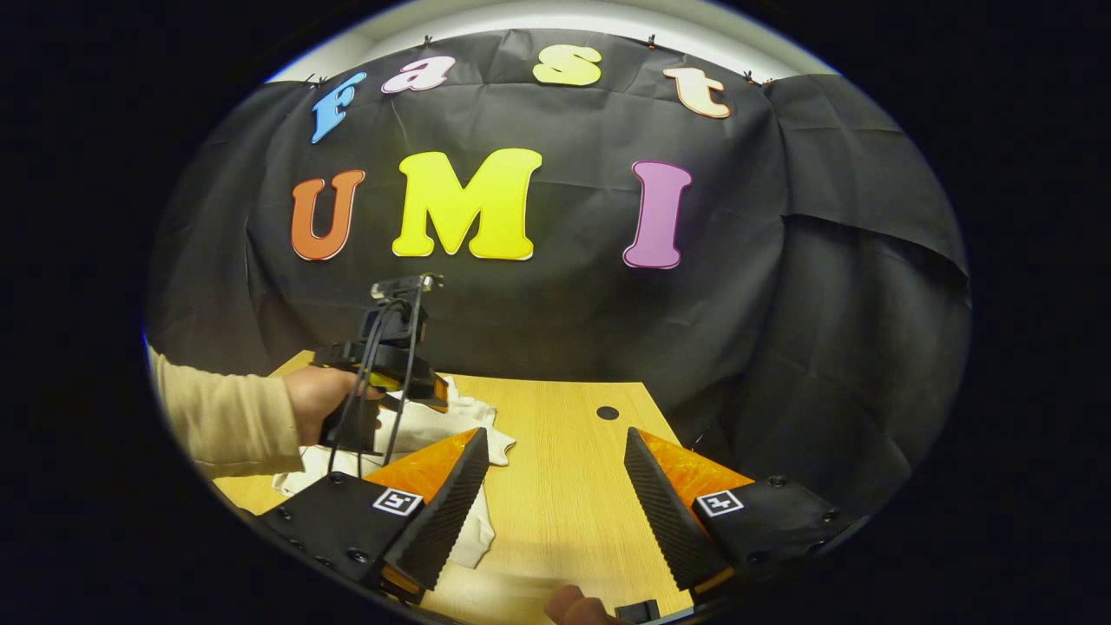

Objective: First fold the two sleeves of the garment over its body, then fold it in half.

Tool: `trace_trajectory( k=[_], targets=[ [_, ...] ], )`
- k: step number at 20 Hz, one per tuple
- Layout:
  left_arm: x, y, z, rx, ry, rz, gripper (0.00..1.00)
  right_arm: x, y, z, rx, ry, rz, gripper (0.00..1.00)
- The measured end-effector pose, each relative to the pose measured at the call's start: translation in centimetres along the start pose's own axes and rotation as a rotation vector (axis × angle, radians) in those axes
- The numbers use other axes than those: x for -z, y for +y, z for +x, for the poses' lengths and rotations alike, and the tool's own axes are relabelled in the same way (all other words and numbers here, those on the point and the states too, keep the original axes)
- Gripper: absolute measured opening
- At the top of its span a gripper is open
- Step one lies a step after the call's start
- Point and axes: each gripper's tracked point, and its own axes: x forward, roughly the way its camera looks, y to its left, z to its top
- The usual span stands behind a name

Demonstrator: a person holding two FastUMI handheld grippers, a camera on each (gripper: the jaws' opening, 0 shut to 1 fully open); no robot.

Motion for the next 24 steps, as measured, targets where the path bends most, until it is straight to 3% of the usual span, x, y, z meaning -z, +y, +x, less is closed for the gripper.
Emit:
trace_trajectory(
  k=[5,12,17,24],
  targets=[
    [-3.3,6.0,-6.8,-0.050,-0.221,0.021,1.00,-0.4,2.7,1.1,-0.028,-0.002,-0.010,0.98],
    [-2.7,14.4,-13.4,-0.155,-0.352,0.052,1.00,1.5,6.6,3.2,-0.059,0.030,-0.019,0.98],
    [2.0,19.2,-14.3,-0.208,-0.322,0.074,1.00,4.7,8.9,5.3,-0.075,0.086,-0.038,0.98],
    [12.5,23.9,-10.6,-0.239,-0.088,0.001,1.00,12.3,10.6,7.9,-0.061,0.228,-0.074,0.98]
  ],
)
